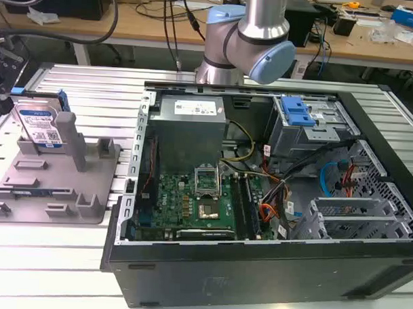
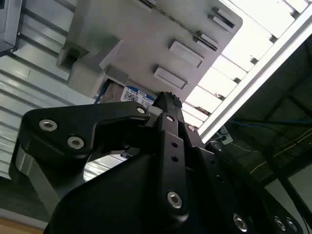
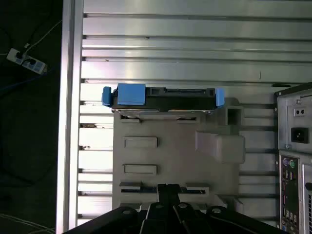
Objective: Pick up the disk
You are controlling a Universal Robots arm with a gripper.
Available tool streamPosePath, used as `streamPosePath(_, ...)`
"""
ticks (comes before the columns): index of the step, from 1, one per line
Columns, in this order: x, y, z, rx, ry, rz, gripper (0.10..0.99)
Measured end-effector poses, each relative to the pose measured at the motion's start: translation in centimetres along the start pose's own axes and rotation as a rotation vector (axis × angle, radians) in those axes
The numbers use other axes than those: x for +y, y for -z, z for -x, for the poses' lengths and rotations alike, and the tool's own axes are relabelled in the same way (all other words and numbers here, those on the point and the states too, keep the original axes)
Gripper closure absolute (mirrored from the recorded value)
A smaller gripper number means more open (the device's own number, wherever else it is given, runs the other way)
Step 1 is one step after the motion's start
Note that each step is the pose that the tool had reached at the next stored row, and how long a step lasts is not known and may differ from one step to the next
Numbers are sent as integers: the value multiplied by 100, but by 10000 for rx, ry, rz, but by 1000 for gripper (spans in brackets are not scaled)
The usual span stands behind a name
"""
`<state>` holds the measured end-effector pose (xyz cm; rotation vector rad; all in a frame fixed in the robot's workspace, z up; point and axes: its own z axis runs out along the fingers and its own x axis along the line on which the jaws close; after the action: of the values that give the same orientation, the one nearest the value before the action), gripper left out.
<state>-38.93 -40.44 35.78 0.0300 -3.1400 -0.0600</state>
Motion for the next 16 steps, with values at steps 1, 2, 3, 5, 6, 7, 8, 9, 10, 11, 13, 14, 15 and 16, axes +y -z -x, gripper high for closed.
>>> streamPosePath(1, 0, 0, 0, 0, 0, 0, 980)
streamPosePath(2, 0, 0, 0, 0, 0, 0, 980)
streamPosePath(3, 0, 0, 0, 0, 0, 0, 980)
streamPosePath(5, 0, 0, 0, 0, 0, 0, 980)
streamPosePath(6, 0, 0, 0, 0, 0, 0, 980)
streamPosePath(7, 0, 0, 0, 0, 0, 0, 980)
streamPosePath(8, 0, 0, 0, 0, 11, -1, 980)
streamPosePath(9, 0, 0, 0, 6, 156, -2, 980)
streamPosePath(10, 0, -1, 0, 12, 344, 0, 980)
streamPosePath(11, 1, -1, -1, 23, 616, -2, 980)
streamPosePath(13, 0, -1, 0, 38, 1014, -1, 980)
streamPosePath(14, 0, -1, 0, 44, 1177, -1, 980)
streamPosePath(15, 0, -1, 0, 59, 1553, -2, 980)
streamPosePath(16, 0, -1, 0, 67, 1744, -2, 980)
